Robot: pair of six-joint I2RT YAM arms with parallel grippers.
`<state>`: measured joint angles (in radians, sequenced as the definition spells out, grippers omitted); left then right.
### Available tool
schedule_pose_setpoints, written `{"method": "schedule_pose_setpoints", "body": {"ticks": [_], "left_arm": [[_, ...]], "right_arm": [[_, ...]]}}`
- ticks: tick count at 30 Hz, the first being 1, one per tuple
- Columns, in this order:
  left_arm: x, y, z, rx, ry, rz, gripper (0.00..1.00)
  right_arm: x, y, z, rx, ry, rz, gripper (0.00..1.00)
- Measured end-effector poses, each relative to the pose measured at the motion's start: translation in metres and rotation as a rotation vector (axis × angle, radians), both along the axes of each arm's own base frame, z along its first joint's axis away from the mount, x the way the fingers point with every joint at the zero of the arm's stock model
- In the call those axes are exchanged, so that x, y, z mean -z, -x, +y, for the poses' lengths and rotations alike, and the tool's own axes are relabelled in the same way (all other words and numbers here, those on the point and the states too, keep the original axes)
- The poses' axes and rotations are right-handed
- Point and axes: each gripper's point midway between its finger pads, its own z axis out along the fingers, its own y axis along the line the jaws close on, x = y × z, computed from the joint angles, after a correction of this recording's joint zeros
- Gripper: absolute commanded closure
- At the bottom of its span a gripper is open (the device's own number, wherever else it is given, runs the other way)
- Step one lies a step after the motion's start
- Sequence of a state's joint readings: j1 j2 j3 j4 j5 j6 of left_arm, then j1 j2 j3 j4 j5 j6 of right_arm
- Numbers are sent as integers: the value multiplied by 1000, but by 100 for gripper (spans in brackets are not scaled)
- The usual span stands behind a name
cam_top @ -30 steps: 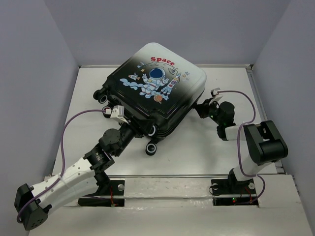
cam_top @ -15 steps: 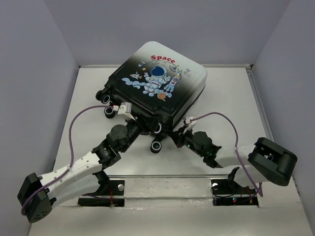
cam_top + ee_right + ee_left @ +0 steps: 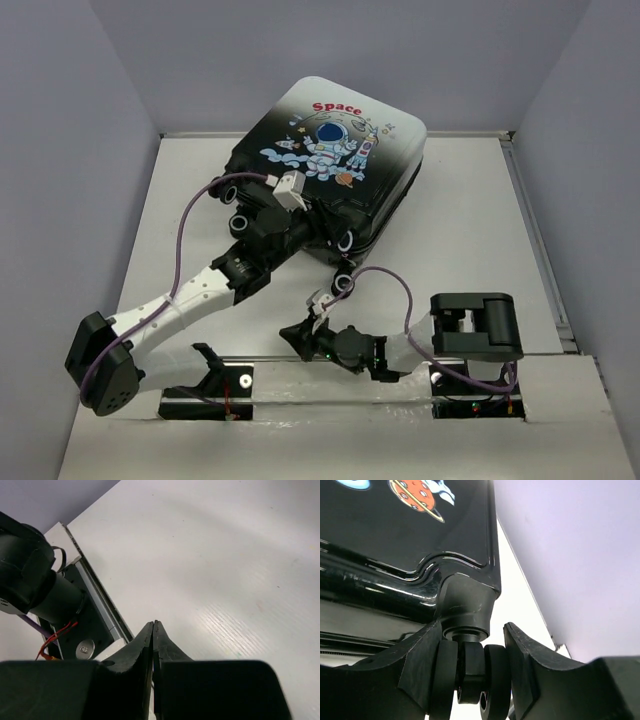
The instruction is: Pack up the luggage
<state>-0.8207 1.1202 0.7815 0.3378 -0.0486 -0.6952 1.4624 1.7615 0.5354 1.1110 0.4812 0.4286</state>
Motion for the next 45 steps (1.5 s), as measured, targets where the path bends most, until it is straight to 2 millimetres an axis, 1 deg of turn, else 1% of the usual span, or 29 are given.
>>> {"method": "schedule_pose_setpoints", "body": {"ticks": [1, 2, 4, 7, 8, 9, 10, 11, 12, 15, 17, 18, 19, 20, 21, 22, 23, 24, 25, 26, 27, 28, 30, 31, 33, 35, 38, 43, 45], "left_arm": [[-1, -1, -5, 18, -13, 15, 94], [-3, -1, -8, 31, -20, 25, 94], [-12, 0, -12, 54, 14, 37, 94], [-65, 13, -28, 147, 165, -12, 94], [-80, 18, -31, 175, 198, -35, 90], [-90, 22, -32, 192, 219, -50, 78], [-99, 25, -32, 206, 231, -69, 52], [-106, 27, -31, 215, 228, -85, 39], [-109, 28, -30, 217, 204, -99, 21], [-116, 22, -19, 178, 93, -139, 9], [-106, 17, 8, 94, -16, -151, 7], [-105, 13, 31, 31, -58, -161, 7], [-101, 8, 52, -28, -102, -165, 7], [-101, 2, 79, -108, -136, -176, 7], [-99, -7, 113, -219, -181, -179, 7], [-95, -16, 146, -327, -230, -173, 6], [-87, -22, 175, -422, -283, -154, 6], [-86, -24, 189, -464, -301, -150, 6], [-80, -28, 210, -529, -335, -138, 6], [-67, -34, 229, -577, -383, -114, 6], [-52, -39, 240, -600, -422, -82, 6], [-37, -42, 247, -612, -456, -46, 6], [4, -50, 265, -633, -548, 56, 6], [14, -53, 267, -628, -571, 77, 6], [50, -64, 267, -581, -640, 166, 6], [66, -72, 265, -546, -669, 200, 6], [72, -82, 258, -494, -696, 209, 6], [55, -114, 257, -492, -740, 173, 6], [58, -121, 260, -499, -762, 173, 6]], "right_arm": [[2, 7, 7, -20, -3, -11, 93], [2, 6, 11, -20, -7, -27, 93], [-1, -6, 14, 12, -22, -47, 93], [1, -34, 16, 80, -32, -59, 93], [2, -41, 15, 99, -32, -62, 93], [3, -48, 13, 119, -29, -62, 93], [4, -52, 8, 134, -31, -60, 93], [5, -51, 3, 140, -31, -53, 93], [6, -49, -5, 145, -28, -44, 93], [12, -42, -41, 166, -25, 3, 93], [9, -38, -63, 179, -44, 31, 91], [6, -37, -69, 182, -60, 43, 90], [2, -34, -78, 184, -78, 62, 85], [-2, -32, -82, 185, -96, 79, 80], [-7, -31, -85, 183, -113, 90, 76], [-10, -30, -86, 182, -126, 100, 67], [-13, -28, -87, 176, -131, 111, 63], [-15, -27, -87, 172, -136, 122, 59], [-16, -24, -87, 162, -131, 129, 51], [-14, -22, -87, 152, -116, 134, 47], [-12, -19, -87, 145, -104, 141, 44], [-12, -17, -88, 139, -99, 147, 42], [-13, -14, -89, 126, -88, 152, 37], [-15, -13, -91, 122, -86, 153, 37], [-20, -12, -95, 118, -93, 152, 37], [-27, -11, -100, 113, -110, 147, 37], [-28, -8, -106, 100, -110, 144, 37], [-19, -4, -114, 90, -83, 147, 36], [-13, -3, -116, 84, -63, 149, 33]]}}
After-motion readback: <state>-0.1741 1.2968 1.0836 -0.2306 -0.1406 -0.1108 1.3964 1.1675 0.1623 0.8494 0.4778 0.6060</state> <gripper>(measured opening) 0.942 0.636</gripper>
